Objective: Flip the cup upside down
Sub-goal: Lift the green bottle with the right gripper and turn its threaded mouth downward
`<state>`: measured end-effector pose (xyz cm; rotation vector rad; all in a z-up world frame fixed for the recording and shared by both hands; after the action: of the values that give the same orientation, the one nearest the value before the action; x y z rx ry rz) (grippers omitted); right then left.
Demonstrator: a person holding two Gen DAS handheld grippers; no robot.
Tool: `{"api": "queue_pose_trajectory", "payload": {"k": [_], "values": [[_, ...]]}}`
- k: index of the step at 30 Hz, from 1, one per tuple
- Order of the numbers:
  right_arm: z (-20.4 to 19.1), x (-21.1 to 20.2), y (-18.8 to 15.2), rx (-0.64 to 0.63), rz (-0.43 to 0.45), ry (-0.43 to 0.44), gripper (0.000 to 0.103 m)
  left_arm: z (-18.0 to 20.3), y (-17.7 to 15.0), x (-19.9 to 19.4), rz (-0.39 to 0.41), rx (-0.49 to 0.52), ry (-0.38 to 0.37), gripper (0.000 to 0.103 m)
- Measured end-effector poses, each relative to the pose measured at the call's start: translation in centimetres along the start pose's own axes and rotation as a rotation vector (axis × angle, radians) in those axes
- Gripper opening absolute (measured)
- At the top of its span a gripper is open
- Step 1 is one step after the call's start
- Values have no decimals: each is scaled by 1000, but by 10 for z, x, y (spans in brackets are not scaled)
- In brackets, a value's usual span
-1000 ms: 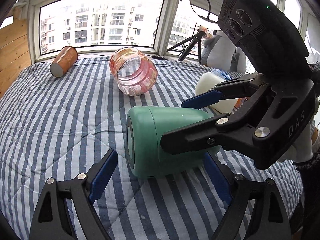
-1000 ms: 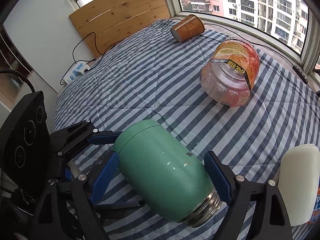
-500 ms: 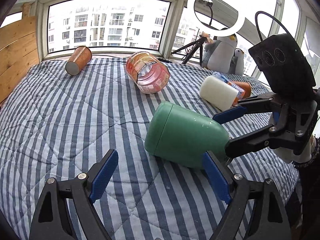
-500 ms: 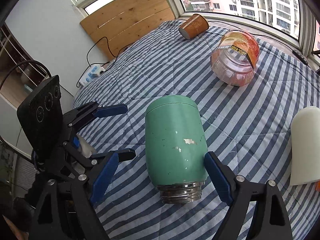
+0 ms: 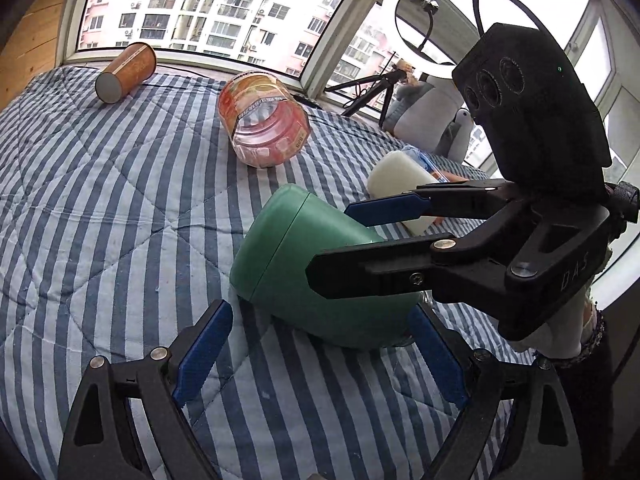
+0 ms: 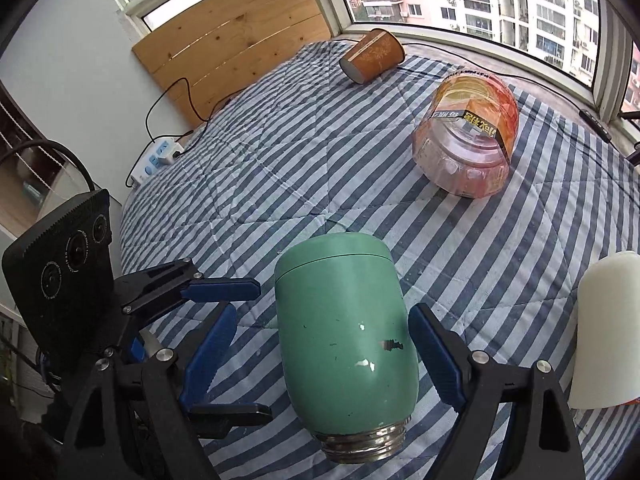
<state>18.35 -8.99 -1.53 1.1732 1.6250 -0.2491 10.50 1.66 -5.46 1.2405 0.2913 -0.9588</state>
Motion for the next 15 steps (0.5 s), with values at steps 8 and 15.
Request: {"api": "queue_pose_trajectory", "payload": {"k": [8,15], "values": [[1,25,10,-27,-60,-49,84,-3,5,17,-13,-36,-33,92],[12,20,9,21,-32,-49,73,-7,11,16,-2,-53,-48,92]]}}
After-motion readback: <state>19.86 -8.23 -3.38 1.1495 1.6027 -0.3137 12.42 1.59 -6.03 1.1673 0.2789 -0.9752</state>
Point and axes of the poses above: each gripper's, at about its wrist camera, not at the fingertips, and x roughly the way its jaws point, z to its right, y to its top, the point moved 2 cm from there along x, roughly the way its jaws point, and after that the axes turned 8 degrees about x, right-handed, at the moved point
